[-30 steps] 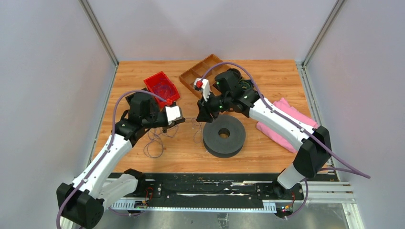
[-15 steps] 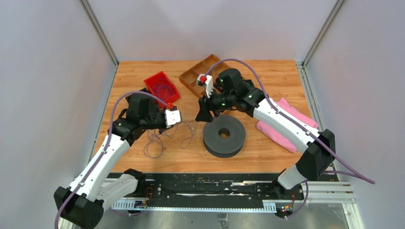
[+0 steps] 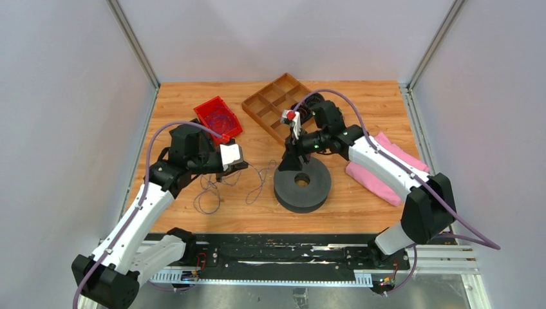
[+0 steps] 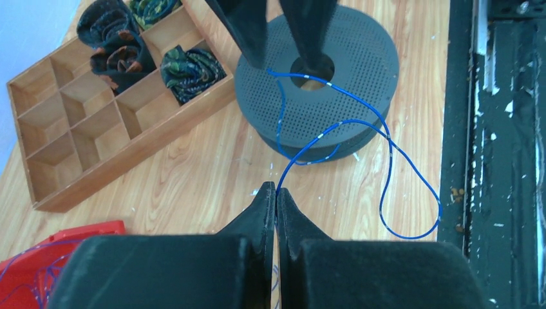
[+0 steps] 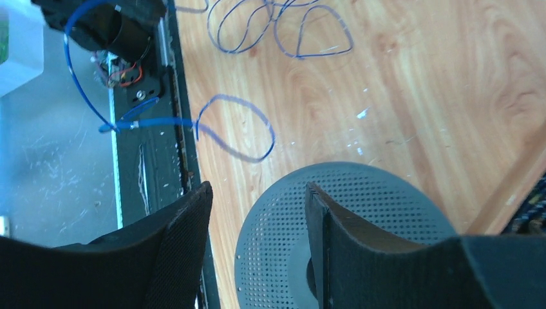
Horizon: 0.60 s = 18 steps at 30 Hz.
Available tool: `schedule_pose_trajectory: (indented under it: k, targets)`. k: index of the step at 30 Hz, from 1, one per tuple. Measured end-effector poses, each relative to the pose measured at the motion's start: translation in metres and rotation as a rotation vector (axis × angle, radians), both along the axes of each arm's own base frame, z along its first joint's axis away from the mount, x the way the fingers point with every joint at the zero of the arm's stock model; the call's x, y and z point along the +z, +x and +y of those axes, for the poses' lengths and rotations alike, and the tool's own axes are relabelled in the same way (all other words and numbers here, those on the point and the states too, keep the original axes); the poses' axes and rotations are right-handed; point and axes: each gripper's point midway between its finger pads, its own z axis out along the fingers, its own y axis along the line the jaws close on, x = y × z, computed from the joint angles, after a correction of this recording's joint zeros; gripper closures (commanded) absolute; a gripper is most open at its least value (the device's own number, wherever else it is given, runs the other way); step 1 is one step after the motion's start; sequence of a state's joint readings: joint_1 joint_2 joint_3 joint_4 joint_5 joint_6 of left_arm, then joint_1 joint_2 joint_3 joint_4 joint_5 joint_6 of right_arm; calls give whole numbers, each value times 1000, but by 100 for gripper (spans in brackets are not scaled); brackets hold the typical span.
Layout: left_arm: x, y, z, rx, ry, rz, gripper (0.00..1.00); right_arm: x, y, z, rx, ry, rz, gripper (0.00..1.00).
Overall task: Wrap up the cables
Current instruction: Adjust the cable at the center of the board.
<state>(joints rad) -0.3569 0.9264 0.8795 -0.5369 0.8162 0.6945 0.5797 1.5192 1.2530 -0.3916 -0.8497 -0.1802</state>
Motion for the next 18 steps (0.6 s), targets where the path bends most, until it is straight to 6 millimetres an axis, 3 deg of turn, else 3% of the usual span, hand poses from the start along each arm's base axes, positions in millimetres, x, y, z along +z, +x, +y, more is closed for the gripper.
schedule_pose_trajectory:
  k: [3, 7, 14, 18]
  targets:
    - [6, -2, -4, -5, -36, 21, 100, -10, -15, -3, 38, 25, 13, 45]
    - [12, -3, -9, -10, -73, 36, 100, -9, -22, -2, 57, 78, -16, 46]
    - [19, -4, -14, -19, -117, 56, 100, -4, -16, 5, 50, 147, -62, 47]
    - [18, -5, -15, -18, -126, 70, 100, 3, -14, 11, 51, 177, -85, 56]
